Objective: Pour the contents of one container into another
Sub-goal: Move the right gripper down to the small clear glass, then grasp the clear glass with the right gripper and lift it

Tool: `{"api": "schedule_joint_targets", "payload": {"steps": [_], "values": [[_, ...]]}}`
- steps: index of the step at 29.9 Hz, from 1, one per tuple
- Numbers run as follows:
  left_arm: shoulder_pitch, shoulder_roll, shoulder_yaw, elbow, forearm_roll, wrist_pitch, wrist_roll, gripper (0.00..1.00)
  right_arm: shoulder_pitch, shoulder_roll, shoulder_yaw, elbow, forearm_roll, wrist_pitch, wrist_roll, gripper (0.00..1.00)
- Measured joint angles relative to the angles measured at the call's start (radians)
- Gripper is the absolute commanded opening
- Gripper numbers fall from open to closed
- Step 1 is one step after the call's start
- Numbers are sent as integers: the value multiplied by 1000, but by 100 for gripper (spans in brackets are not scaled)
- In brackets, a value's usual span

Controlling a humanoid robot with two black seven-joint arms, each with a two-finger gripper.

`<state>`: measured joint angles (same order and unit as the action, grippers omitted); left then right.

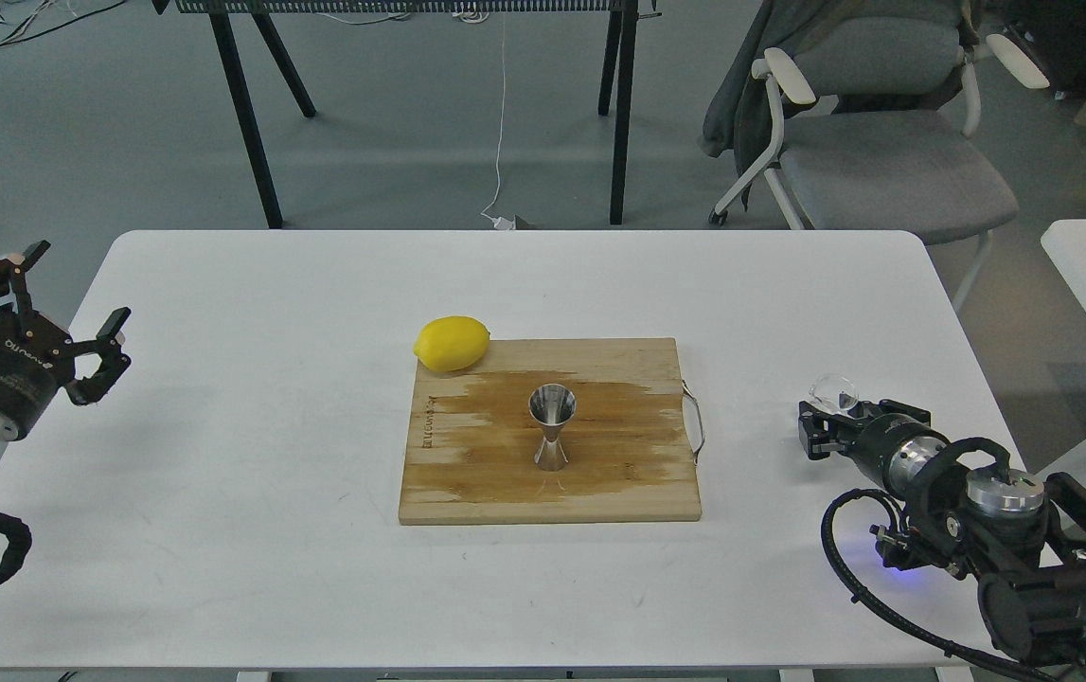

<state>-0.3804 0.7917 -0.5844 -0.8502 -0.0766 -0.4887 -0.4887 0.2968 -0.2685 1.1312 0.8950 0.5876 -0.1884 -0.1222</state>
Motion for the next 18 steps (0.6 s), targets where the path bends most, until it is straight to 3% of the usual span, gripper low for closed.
{"api": "schedule_joint_targets", "payload": {"steps": [10, 18], "values": [[0, 0, 0, 4, 0, 0, 0, 99, -9, -1, -2, 26, -38, 50, 0, 29], [0, -15, 0, 21, 1, 0, 0, 99, -33, -53, -20, 263, -188, 137, 13, 28]]}}
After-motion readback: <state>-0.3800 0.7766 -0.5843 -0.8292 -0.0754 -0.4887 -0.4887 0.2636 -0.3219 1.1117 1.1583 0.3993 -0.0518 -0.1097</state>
